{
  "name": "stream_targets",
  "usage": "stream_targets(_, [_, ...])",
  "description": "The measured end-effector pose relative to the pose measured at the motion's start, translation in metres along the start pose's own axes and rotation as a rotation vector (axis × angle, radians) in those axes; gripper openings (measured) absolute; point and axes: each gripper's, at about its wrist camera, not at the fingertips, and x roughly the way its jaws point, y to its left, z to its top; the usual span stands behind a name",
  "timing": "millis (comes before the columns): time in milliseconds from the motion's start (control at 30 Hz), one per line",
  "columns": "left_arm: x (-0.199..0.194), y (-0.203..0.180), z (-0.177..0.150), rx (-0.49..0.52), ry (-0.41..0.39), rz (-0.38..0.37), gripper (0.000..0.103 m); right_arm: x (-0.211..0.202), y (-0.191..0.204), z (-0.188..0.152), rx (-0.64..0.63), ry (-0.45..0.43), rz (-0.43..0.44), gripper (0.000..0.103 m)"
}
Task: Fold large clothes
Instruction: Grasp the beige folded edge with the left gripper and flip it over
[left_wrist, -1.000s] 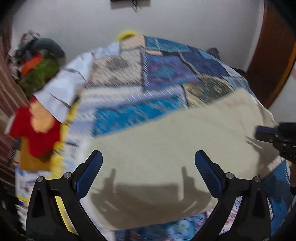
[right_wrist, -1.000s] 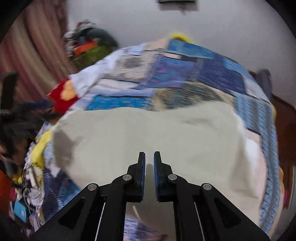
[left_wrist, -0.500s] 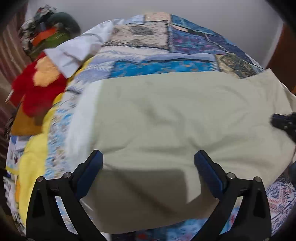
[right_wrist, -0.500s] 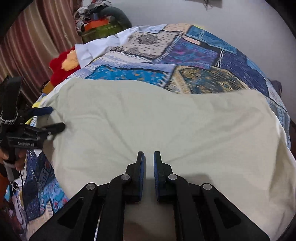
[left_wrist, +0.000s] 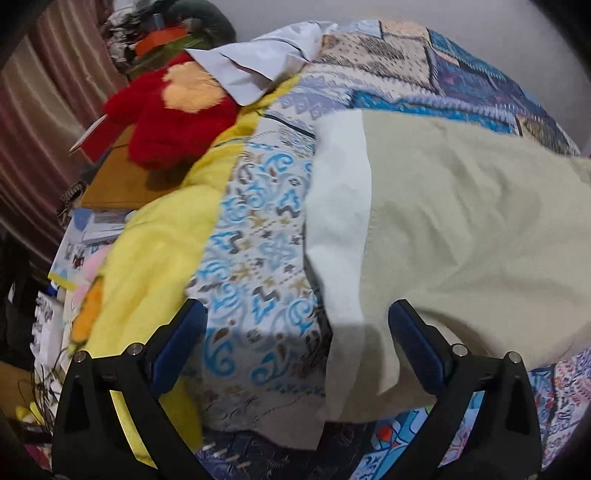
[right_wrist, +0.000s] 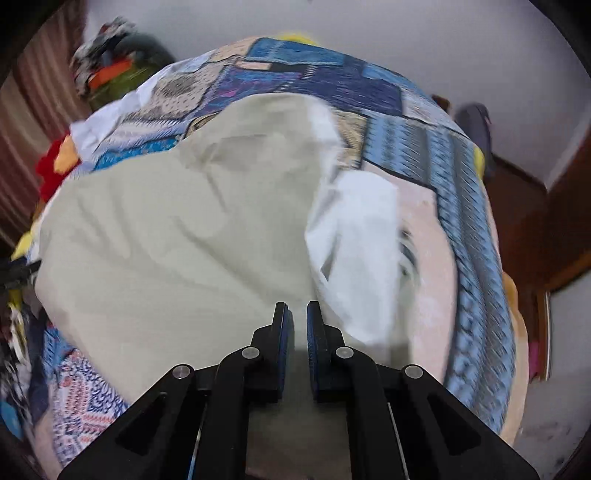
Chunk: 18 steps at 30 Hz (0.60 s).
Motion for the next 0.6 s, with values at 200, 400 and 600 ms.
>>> stream_targets(200, [-0.045,0.017,-0.002,-0.189,-0.1,-0.132,0.101,-0.041,0.023,0.004,-0.063,-0.096,-0.055,0.005])
stream_targets(400, [-0.056,0.008,-0.014,-0.342,-0.061,-0.347,0.101,-0.066,0.083,0.021,-0.131,-0.186,0.065,0.005])
stream_targets(600, [-0.024,-0.011,-0.045,-0.484,0.107,-0.571,0.101,-0.039,0.146,0.023,-0.22,-0.136,0.14,0.005])
